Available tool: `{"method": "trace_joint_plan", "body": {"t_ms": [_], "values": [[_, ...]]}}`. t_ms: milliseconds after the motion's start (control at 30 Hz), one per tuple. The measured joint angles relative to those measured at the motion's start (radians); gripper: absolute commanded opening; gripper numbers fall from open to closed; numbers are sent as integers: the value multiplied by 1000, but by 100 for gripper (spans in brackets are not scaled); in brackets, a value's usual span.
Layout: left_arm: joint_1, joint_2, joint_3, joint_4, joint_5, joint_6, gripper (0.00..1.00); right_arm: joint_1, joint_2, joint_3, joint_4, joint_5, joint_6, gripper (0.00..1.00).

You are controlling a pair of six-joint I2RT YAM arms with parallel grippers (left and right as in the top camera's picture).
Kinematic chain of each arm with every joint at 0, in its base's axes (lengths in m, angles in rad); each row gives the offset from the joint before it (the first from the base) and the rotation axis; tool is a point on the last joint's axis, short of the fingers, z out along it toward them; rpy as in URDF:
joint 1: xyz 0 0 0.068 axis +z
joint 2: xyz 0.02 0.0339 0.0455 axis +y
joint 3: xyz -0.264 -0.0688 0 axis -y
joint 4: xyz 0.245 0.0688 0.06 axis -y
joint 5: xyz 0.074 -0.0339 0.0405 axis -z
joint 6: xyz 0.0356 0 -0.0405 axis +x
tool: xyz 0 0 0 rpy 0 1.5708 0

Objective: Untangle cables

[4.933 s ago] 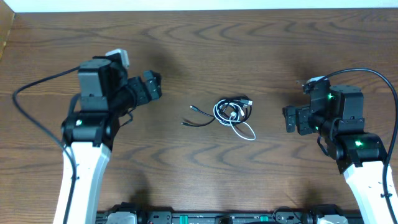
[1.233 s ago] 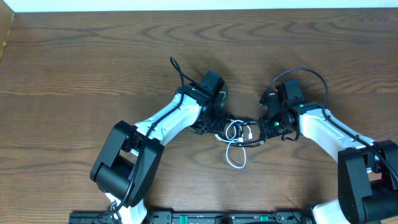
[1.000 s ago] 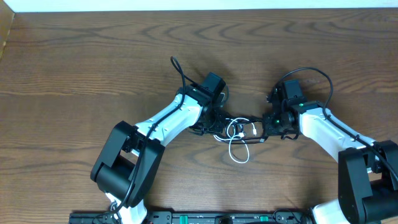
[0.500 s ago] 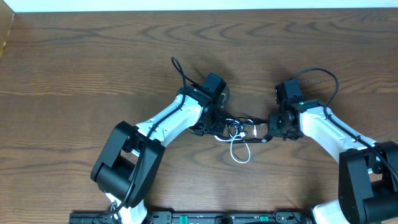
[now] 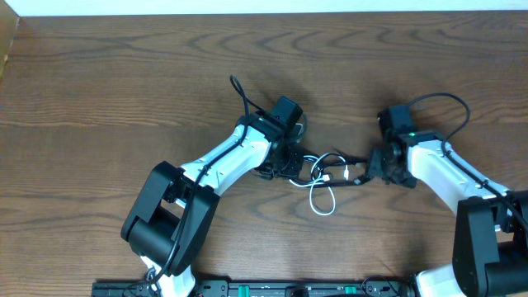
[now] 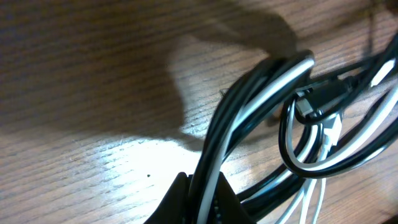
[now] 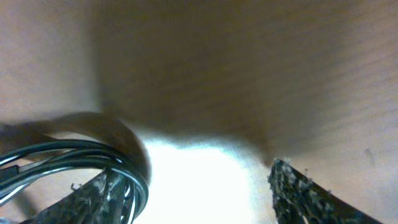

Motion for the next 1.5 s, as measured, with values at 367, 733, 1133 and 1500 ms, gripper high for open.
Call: {"method": "trace_joint_plan", "body": {"t_ms": [367,733,1133,1500], "values": [[27,0,0,-39,-99,2,8,-56,6,-7,145,-449,-428,75],[26,0,0,-39,-101,2,8,10,6,-7,146,-587,-480,76],[26,0,0,-39,-101,1,7,197,7,-7,137,-511,-516,75],[26,0,0,-39,-101,1,8,274,12,-16,183,-409,-528,47]]}}
